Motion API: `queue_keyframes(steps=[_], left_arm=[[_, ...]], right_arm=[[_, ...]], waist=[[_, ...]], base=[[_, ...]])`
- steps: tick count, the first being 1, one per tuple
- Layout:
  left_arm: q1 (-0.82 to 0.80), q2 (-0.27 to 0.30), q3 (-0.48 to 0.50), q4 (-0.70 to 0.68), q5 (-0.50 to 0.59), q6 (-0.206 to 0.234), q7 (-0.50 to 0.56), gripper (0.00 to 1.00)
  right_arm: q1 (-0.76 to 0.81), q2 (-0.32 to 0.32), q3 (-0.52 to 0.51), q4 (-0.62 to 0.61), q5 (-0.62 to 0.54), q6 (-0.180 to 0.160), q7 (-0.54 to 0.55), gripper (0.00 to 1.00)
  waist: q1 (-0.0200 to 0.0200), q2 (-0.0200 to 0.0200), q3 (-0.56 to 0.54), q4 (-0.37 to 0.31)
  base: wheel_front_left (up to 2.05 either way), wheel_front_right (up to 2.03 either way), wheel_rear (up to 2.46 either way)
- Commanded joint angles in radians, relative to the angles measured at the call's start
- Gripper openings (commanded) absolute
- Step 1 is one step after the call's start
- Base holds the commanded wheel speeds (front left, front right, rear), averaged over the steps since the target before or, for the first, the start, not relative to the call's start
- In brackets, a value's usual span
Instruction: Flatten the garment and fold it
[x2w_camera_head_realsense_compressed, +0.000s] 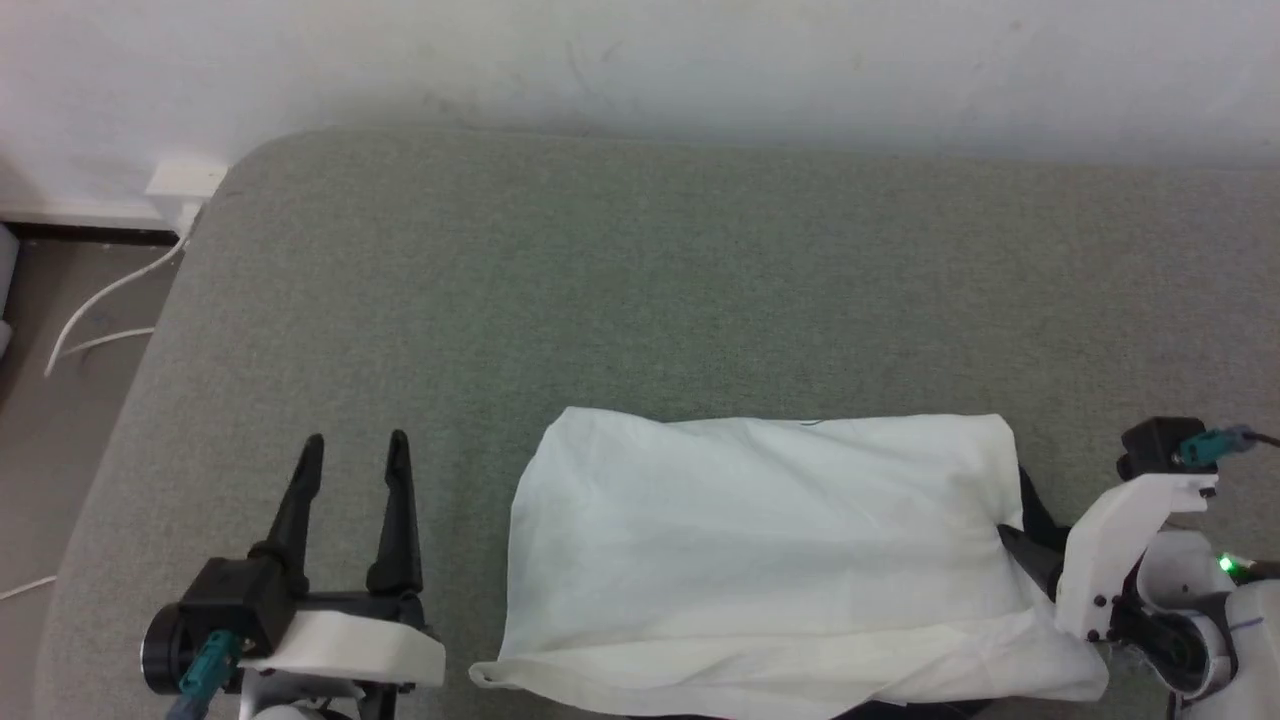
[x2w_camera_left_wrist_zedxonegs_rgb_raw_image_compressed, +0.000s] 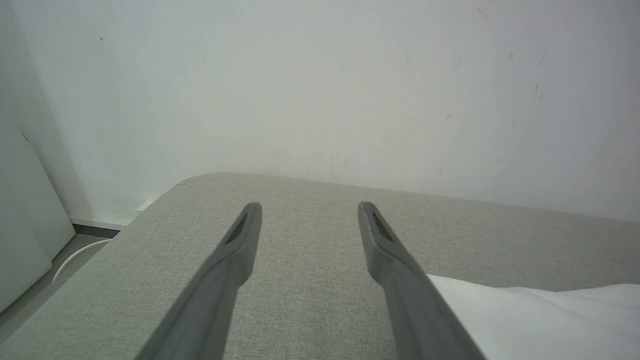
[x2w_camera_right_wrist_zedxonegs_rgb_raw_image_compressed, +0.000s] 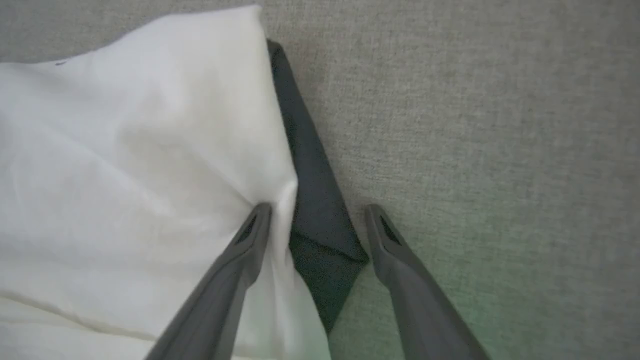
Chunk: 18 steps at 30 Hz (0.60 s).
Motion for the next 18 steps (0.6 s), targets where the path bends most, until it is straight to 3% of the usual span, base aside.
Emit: queue_keyframes(steps=[1,3,4,5,12,18], left_arm=[[-0.017,-0.005,0.006,0.006,0.007,-0.006,-0.005,1.00],[-0.019,-0.018,0.012,0.013,0.014,-0.018,-0.005,1.00],[-0.018,-0.023,0.014,0.019,0.017,-0.024,-0.005,1.00],[-0.017,-0.028,0.016,0.024,0.020,-0.028,-0.005,1.00],[-0.001,-0.040,0.038,0.051,0.047,-0.043,-0.005,1.00],[0.017,-0.043,0.044,0.065,0.058,-0.049,-0.005,1.00]], right_arm=[[0.009,0.014,0.019,0.039,0.006,-0.001,0.030,1.00],[0.010,0.020,0.044,0.083,0.018,-0.001,0.101,1.00],[0.010,0.028,0.050,0.096,0.034,-0.001,0.126,0.36],[0.010,0.033,0.055,0.103,0.048,-0.001,0.144,0.00],[-0.016,0.017,0.061,0.029,0.092,-0.001,0.085,0.00],[0.017,-0.014,-0.017,-0.062,0.090,-0.001,0.044,0.00]], waist=[[0.0000,0.0000,0.010,0.012],[0.0000,0.0000,0.009,0.016],[0.0000,0.0000,0.008,0.018],[0.0000,0.0000,0.006,0.018],[0.0000,0.0000,-0.020,-0.007],[0.0000,0.0000,-0.056,-0.047]], base=[[0.00,0.00,0.00],[0.00,0.00,0.00],[0.00,0.00,0.00],[0.00,0.00,0.00],[0.00,0.00,0.00],[0.00,0.00,0.00]])
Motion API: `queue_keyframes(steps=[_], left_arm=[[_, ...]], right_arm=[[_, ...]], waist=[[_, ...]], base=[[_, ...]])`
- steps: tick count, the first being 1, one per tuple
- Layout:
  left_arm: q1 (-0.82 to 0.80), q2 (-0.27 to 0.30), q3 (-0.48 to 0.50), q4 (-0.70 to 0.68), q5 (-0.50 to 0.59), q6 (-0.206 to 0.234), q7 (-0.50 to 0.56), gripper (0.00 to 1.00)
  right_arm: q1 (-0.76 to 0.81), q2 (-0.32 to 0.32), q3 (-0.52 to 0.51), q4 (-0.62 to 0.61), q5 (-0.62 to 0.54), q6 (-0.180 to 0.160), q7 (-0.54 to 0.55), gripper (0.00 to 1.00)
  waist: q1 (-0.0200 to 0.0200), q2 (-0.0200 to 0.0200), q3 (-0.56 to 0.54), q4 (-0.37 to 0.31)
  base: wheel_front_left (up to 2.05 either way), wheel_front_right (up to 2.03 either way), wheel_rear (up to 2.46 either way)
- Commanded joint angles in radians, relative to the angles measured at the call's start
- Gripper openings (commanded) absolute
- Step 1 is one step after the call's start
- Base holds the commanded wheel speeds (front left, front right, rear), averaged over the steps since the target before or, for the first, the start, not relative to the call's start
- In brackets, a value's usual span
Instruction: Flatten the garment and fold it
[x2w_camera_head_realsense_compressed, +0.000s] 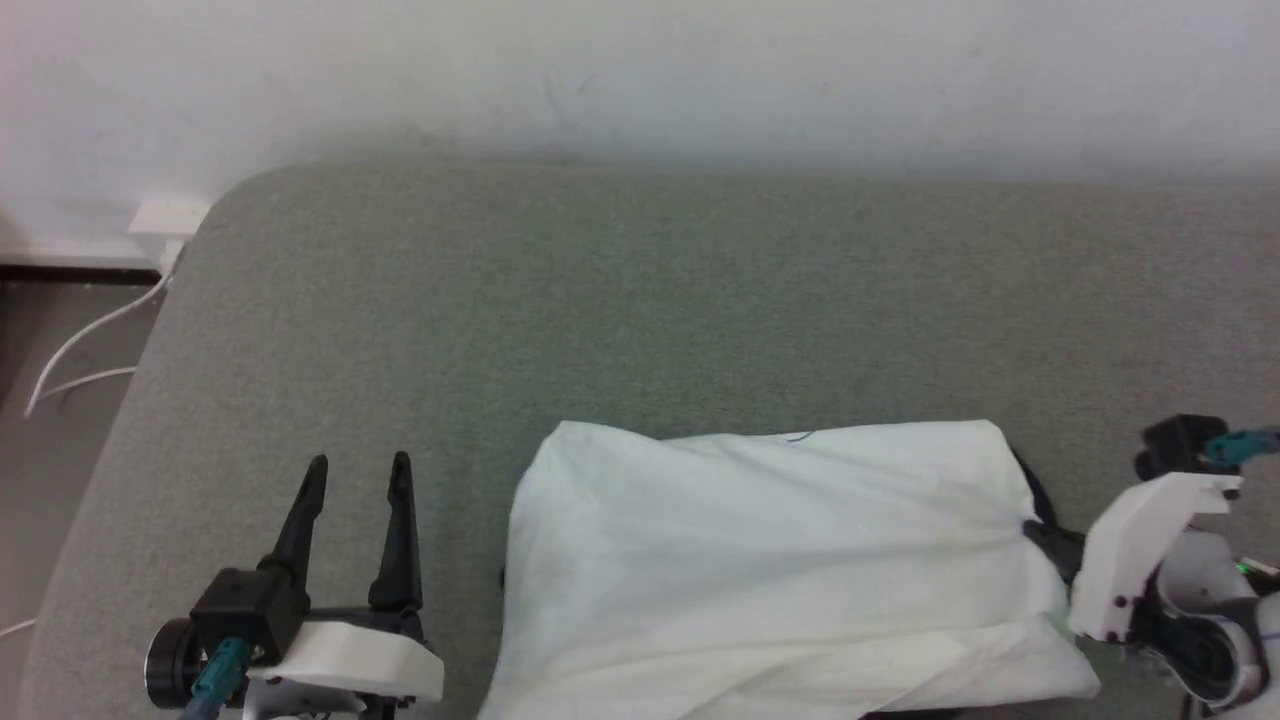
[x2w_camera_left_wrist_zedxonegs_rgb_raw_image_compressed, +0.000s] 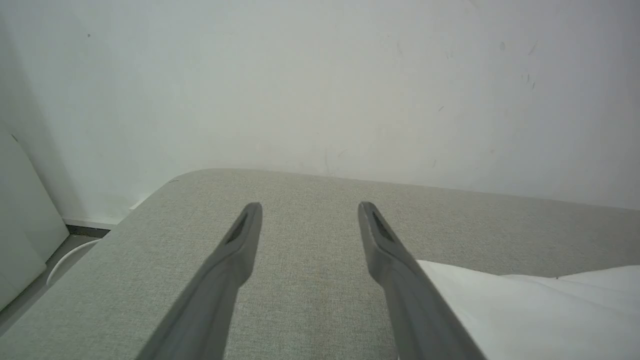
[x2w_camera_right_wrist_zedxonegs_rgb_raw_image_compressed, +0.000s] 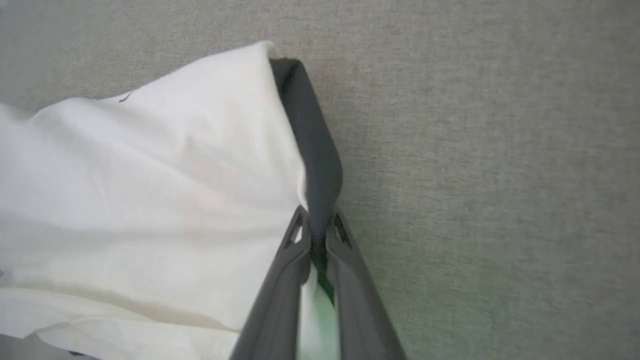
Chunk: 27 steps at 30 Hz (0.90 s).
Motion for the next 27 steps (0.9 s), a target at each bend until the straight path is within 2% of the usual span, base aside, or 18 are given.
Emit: queue_keyframes(steps=[1,10,13,17,22,27], left_arm=[[0.010,-0.004,0.003,0.002,0.007,-0.005,-0.005,1.00],[0.019,-0.009,0.000,0.012,0.011,-0.014,-0.005,1.00],[0.020,-0.010,0.001,0.014,0.012,-0.015,-0.005,1.00],[0.018,-0.011,-0.003,0.019,0.013,-0.020,-0.005,1.00],[0.013,-0.009,-0.009,0.031,0.013,-0.028,-0.005,1.00],[0.006,-0.009,-0.015,0.046,0.011,-0.036,-0.005,1.00]], right_arm=[[0.019,-0.006,-0.021,-0.013,-0.002,-0.001,0.001,0.00],[0.145,0.005,-0.302,-0.127,-0.079,-0.001,0.041,0.00],[0.161,0.022,-0.331,-0.172,-0.076,-0.001,0.062,0.00],[0.154,0.079,-0.268,-0.247,-0.023,-0.001,0.117,0.00],[0.146,0.152,-0.083,-0.348,0.116,-0.001,0.189,0.00],[0.131,0.186,0.072,-0.351,0.249,-0.001,0.134,0.00]], waist=[[-0.0001,0.0000,-0.017,-0.023],[-0.0001,0.0000,-0.023,-0.066],[-0.0001,0.0000,-0.025,-0.075],[-0.0001,0.0000,-0.027,-0.079],[-0.0001,0.0000,-0.034,-0.072],[-0.0001,0.0000,-0.044,-0.054]], base=[[0.00,0.00,0.00],[0.00,0.00,0.00],[0.00,0.00,0.00],[0.00,0.00,0.00],[0.00,0.00,0.00],[0.00,0.00,0.00]])
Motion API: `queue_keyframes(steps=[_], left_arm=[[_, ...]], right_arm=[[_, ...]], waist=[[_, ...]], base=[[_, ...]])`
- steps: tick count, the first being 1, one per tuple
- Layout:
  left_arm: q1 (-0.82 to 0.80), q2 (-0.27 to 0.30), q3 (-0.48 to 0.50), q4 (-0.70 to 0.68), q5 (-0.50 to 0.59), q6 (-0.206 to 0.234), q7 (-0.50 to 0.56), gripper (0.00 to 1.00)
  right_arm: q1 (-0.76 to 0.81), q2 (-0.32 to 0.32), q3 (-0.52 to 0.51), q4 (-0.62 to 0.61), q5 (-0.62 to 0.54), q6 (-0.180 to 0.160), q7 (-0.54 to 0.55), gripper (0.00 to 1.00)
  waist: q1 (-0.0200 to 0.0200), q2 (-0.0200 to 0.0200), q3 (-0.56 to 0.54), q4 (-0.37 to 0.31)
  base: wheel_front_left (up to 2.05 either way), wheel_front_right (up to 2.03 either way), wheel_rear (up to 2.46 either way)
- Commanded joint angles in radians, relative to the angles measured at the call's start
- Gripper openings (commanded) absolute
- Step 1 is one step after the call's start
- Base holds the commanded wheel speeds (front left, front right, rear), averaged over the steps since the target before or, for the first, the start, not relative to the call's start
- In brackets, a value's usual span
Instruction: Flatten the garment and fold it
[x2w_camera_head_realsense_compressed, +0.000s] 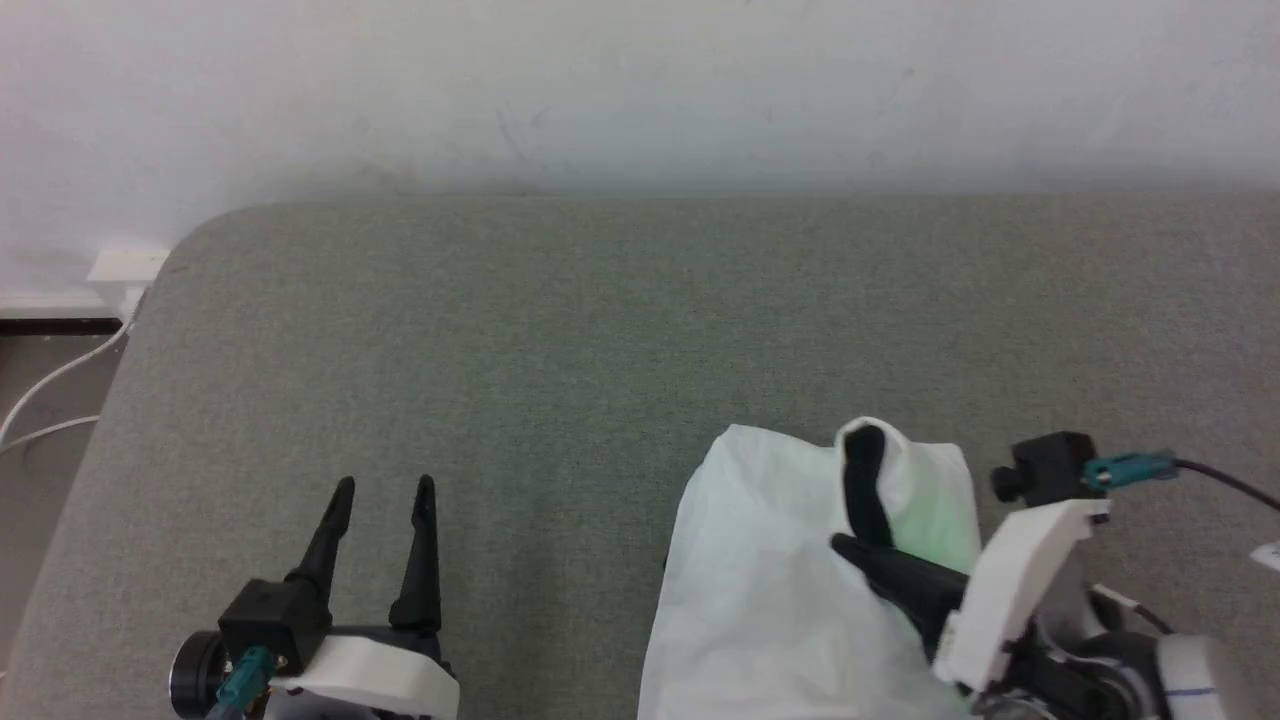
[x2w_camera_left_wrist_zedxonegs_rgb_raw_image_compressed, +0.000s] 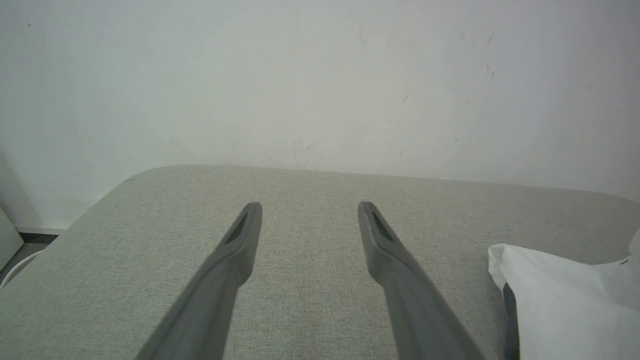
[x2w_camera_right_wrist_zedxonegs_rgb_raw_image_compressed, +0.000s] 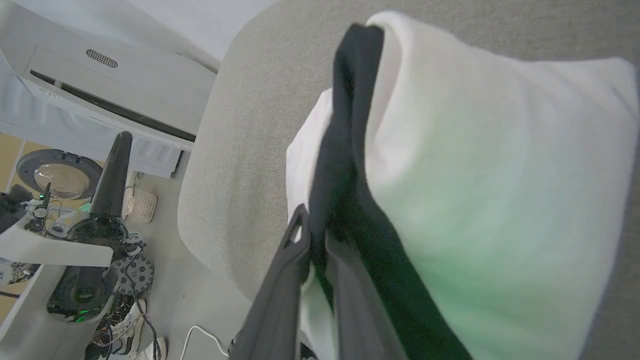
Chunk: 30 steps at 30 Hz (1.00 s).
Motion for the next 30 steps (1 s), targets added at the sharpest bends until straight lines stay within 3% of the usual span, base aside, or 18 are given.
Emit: queue_keyframes(steps=[1,11,12,13,14,15,20,24,30], left_arm=[[-0.007,-0.001,-0.004,0.006,0.003,-0.007,-0.005,1.00],[-0.029,-0.012,-0.013,0.017,-0.001,-0.015,-0.005,1.00],[-0.033,-0.013,-0.013,0.018,-0.001,-0.016,-0.005,1.00],[-0.036,-0.014,-0.012,0.019,-0.001,-0.016,-0.005,1.00],[-0.039,-0.016,-0.011,0.020,-0.001,-0.017,-0.005,1.00],[-0.042,-0.017,-0.010,0.022,-0.001,-0.018,-0.005,1.00],[-0.044,-0.021,0.002,0.028,0.000,-0.020,-0.005,1.00],[-0.041,-0.024,0.014,0.033,0.001,-0.021,-0.005,1.00],[-0.038,-0.029,0.037,0.028,0.004,-0.014,-0.005,1.00]], right_arm=[[-0.023,0.005,0.030,0.019,0.014,-0.001,-0.038,0.00],[-0.141,0.009,0.322,0.318,0.105,-0.001,-0.361,0.00],[-0.161,0.009,0.335,0.353,0.086,-0.001,-0.393,0.18],[-0.180,0.009,0.347,0.385,0.067,-0.001,-0.427,0.71],[-0.196,0.009,0.363,0.413,0.061,-0.001,-0.452,0.91],[-0.211,0.009,0.382,0.433,0.064,-0.001,-0.472,1.00],[-0.286,0.003,0.467,0.452,-0.047,-0.001,-0.598,1.00],[-0.309,-0.054,0.512,0.397,-0.211,-0.001,-0.709,1.00],[-0.245,-0.092,0.401,0.262,-0.418,-0.001,-0.863,1.00]], waist=[[0.0000,-0.0001,-0.005,0.013],[0.0000,-0.0001,0.017,0.052],[0.0000,-0.0001,0.022,0.054],[0.0000,-0.0001,0.026,0.054],[0.0000,-0.0001,0.030,0.054],[0.0000,-0.0001,0.033,0.054],[0.0000,-0.0001,0.037,0.042],[0.0000,-0.0001,0.027,0.027],[0.0000,-0.0001,0.014,0.006]], base=[[0.00,0.00,0.00],[0.00,0.00,0.00],[0.00,0.00,0.00],[0.00,0.00,0.00],[0.00,0.00,0.00],[0.00,0.00,0.00],[0.00,0.00,0.00],[0.00,0.00,0.00],[0.00,0.00,0.00]])
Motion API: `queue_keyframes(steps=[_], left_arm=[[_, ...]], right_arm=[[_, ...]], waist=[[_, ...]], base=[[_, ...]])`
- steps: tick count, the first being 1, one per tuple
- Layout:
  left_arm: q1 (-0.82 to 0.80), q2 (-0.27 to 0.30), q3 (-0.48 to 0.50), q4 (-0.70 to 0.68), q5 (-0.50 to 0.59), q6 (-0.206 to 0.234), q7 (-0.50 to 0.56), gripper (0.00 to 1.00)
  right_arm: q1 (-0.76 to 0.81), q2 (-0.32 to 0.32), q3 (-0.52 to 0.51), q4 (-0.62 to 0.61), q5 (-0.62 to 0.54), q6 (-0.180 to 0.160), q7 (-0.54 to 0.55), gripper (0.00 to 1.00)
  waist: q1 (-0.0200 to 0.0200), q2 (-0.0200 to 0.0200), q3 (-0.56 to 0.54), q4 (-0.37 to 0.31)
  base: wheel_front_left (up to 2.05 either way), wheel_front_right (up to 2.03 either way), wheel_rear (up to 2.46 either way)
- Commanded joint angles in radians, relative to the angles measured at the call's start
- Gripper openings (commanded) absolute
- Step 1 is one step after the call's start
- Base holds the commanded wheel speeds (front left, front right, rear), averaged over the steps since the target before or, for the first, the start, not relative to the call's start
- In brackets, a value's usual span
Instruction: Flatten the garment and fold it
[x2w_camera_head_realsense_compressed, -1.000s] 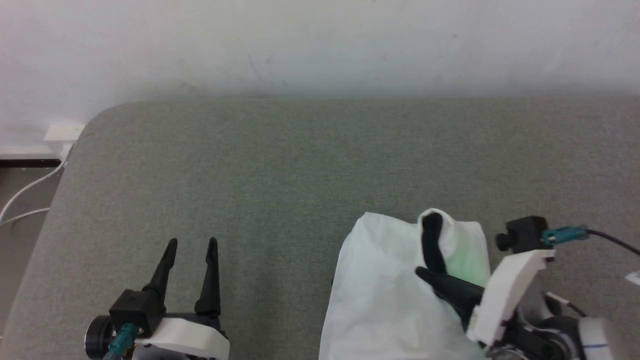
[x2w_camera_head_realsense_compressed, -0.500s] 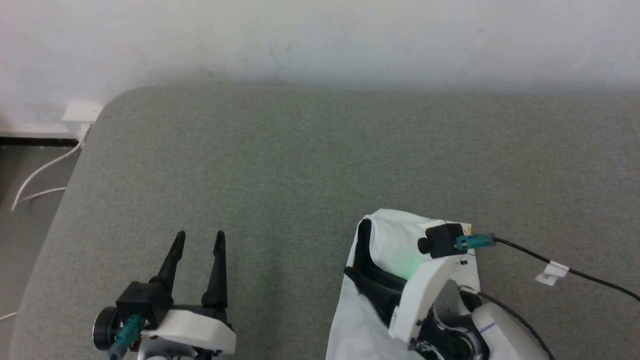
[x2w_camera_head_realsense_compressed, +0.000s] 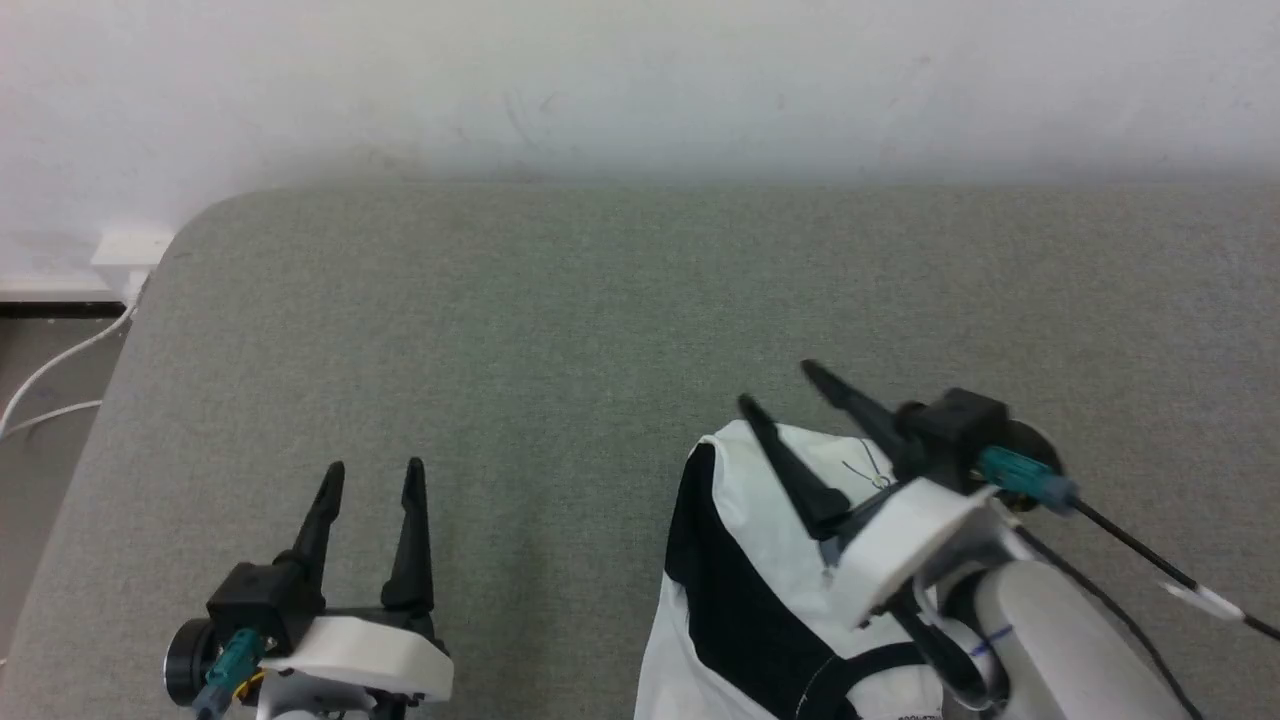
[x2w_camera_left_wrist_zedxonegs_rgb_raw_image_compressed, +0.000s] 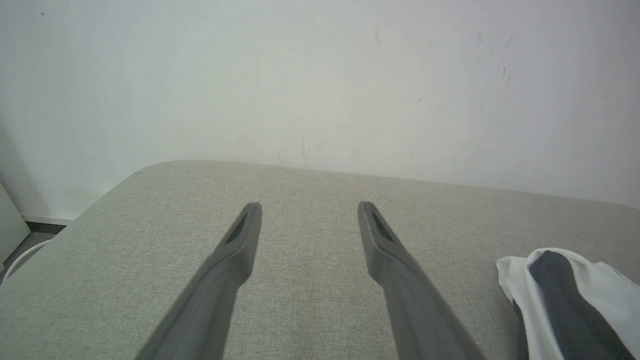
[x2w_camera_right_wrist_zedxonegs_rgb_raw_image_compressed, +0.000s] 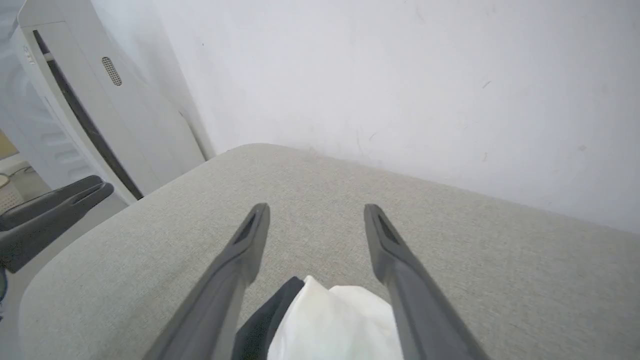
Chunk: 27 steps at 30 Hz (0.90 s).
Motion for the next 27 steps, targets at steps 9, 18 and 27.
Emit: queue_keyframes(steps=[9,18,27], left_arm=[[0.006,-0.010,0.044,-0.037,0.018,0.012,-0.005,1.00],[0.022,-0.011,0.063,-0.061,0.042,0.008,-0.005,1.00],[0.035,0.001,0.047,-0.063,0.073,-0.002,-0.005,1.00]], right_arm=[[0.182,-0.005,-0.286,-0.208,-0.121,-0.001,-0.066,1.00],[0.345,0.009,-0.606,-0.364,-0.153,-0.001,-0.010,1.00],[0.430,-0.013,-0.803,-0.255,0.035,-0.001,0.228,1.00]], waist=[[0.0000,0.0000,-0.006,-0.031],[0.0000,0.0000,-0.013,-0.043],[0.0000,0.0000,-0.037,-0.048]], base=[[0.00,0.00,0.00],[0.00,0.00,0.00],[0.00,0.00,0.00]])
